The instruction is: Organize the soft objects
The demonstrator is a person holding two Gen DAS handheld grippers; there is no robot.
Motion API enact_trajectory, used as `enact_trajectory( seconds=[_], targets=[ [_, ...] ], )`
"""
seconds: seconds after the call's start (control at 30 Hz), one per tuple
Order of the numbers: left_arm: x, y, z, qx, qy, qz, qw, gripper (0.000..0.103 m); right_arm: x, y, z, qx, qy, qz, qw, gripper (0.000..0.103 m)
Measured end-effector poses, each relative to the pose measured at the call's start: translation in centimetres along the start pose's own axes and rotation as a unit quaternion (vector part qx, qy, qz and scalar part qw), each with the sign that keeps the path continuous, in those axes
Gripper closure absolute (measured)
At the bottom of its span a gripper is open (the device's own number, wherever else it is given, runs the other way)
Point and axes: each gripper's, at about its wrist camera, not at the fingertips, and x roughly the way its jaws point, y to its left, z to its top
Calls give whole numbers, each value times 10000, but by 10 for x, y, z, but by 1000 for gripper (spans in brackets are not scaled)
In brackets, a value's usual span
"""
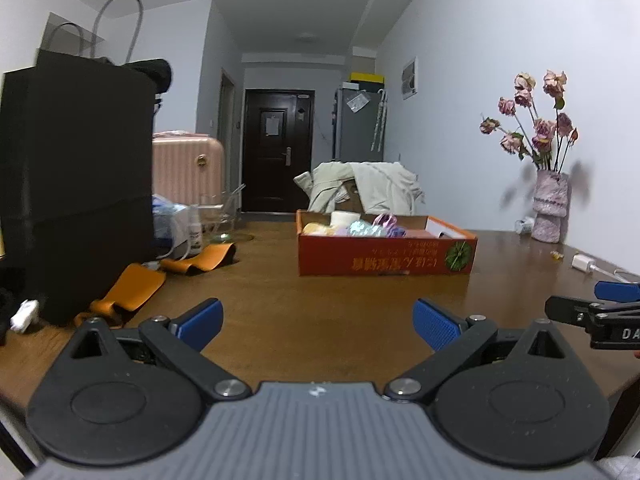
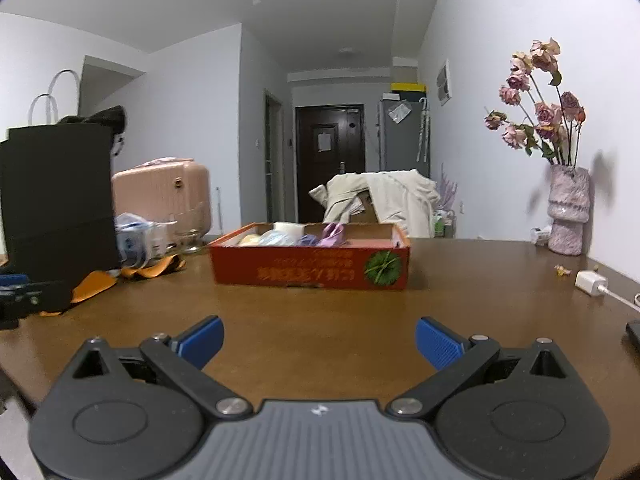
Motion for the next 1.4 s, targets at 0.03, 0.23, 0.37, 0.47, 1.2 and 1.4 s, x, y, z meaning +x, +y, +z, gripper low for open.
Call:
enact_trajectory(
  seconds=[0.03,0.23,0.37,0.47,1.2,1.4],
  targets=[
    [-6,0,-4,-22,29,43,10000,0,-5,2,-5,85,-10,-15,10000,0],
    [-34,-2,-24,162,130,-85,9997,0,-33,24,-33,266,279,441,9983,0],
    [-42,-4,-21,148,35,-119,9998,0,-45,34,-35,28,250,307,9992,0],
    [-45,-4,-19,124,-33,-110,9999,0,-48,33,-31,45,172,306,9994,0],
    [-50,-5,-17,94,-87,-131,9998,0,-50,25,-28,179,137,261,9994,0],
    [-50,-5,-17,97,-100,-131,9998,0,-50,25,-28,184,149,263,9994,0]
  ],
)
